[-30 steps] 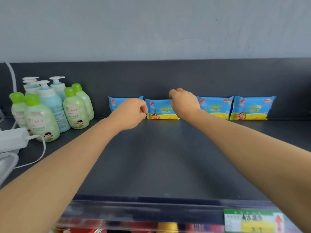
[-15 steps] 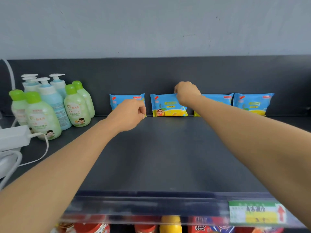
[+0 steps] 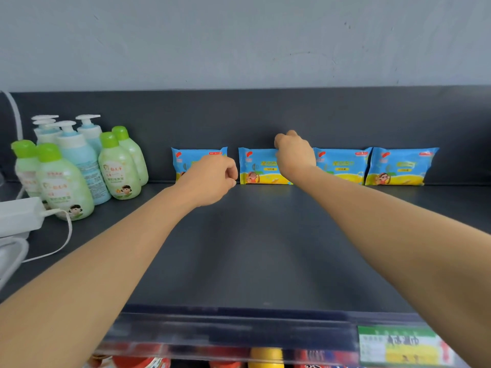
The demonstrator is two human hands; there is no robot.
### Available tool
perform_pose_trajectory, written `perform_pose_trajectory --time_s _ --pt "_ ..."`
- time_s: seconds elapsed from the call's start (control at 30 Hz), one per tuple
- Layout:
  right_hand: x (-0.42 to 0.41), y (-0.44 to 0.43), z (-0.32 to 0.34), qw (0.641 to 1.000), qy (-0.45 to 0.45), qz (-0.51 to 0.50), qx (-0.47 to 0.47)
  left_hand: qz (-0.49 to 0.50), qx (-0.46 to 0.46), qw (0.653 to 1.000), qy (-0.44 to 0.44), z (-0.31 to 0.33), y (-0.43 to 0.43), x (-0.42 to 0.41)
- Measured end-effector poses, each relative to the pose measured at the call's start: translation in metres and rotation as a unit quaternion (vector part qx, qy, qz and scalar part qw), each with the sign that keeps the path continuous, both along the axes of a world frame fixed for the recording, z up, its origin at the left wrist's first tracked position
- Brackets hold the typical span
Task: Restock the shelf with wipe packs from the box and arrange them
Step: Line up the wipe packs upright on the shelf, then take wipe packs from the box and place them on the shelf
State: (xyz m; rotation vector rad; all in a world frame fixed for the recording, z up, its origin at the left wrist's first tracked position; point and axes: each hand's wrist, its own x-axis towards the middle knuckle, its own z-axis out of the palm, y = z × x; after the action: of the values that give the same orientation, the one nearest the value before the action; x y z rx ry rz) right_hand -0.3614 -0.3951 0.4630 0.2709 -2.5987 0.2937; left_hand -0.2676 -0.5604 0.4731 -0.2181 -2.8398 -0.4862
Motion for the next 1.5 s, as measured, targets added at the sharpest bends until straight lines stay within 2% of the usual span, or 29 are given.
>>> perform_pose_trajectory --time_s 0.3,0.53,0.7,0.83,1.03,1.27,1.4,1.5 --pt "0.007 -0.001 0.002 0.999 0.032 0.034 0.018 0.004 0.004 1.0 -0.001 0.001 -0.003 0.0" --pt "0.013 0.004 0.003 0.998 0.055 0.033 -0.011 -0.004 0.005 1.0 0.002 0.002 0.002 0.0" --pt "0.031 0.02 0.006 0.997 0.056 0.011 -0.043 -0.057 -0.014 0.998 0.004 0.015 0.028 -0.001" --pt "0.063 0.05 0.009 0.997 0.057 -0.026 -0.055 -0.131 -0.077 0.988 0.009 0.028 0.073 0.005" --pt "0.134 0.127 0.001 0.99 0.052 -0.118 -0.063 -0.269 -0.104 0.958 0.01 0.032 0.162 0.045" --pt "0.248 0.246 -0.019 0.969 0.069 -0.224 -0.078 -0.425 -0.107 0.899 0.025 0.024 0.279 0.114" --pt "0.337 0.321 -0.045 0.942 0.09 -0.307 -0.103 -0.503 -0.092 0.859 -0.001 0.004 0.361 0.167" --pt "0.399 0.373 -0.08 0.915 0.045 -0.386 -0.109 -0.552 -0.11 0.825 -0.054 -0.034 0.428 0.208"
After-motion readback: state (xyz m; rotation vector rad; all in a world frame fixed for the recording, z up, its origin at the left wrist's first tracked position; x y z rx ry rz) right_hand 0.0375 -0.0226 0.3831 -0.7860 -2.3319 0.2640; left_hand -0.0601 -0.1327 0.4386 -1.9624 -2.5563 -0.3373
